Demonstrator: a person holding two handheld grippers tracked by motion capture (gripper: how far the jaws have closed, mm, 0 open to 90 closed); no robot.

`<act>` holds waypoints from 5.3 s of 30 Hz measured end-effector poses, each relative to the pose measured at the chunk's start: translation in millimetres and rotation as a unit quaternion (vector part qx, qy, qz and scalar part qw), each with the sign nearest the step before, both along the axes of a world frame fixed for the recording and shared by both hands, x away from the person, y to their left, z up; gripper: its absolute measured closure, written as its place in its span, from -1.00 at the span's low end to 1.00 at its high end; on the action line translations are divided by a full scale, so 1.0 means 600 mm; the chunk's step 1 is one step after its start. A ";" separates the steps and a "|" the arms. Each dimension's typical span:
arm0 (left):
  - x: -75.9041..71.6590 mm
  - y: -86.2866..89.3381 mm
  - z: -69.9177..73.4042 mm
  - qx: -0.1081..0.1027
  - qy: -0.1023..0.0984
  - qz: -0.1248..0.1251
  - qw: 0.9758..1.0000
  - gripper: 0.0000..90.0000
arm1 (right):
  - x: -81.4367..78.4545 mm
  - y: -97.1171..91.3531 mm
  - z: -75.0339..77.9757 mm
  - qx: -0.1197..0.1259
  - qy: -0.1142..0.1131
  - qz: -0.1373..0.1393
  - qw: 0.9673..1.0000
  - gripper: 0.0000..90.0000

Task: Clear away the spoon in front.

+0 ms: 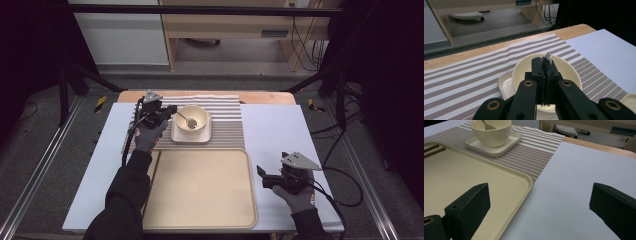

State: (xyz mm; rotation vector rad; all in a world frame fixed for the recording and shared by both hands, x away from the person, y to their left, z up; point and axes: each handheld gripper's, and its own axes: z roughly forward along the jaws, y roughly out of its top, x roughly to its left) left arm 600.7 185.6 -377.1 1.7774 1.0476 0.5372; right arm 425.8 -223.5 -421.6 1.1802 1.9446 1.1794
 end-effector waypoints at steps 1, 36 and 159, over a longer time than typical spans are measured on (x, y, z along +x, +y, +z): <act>-0.002 0.001 0.003 -0.002 -0.003 0.000 1.000 0.96 | 0.000 0.000 0.000 0.000 0.000 0.000 1.000 -0.92; -0.226 0.036 0.129 -0.007 -0.082 -0.064 0.995 0.97 | -0.004 0.005 0.007 0.001 -0.008 0.006 1.000 -0.92; -0.241 -0.031 -0.140 0.095 0.099 -0.049 0.989 0.03 | -0.008 0.016 -0.001 -0.008 -0.001 0.017 1.000 -0.92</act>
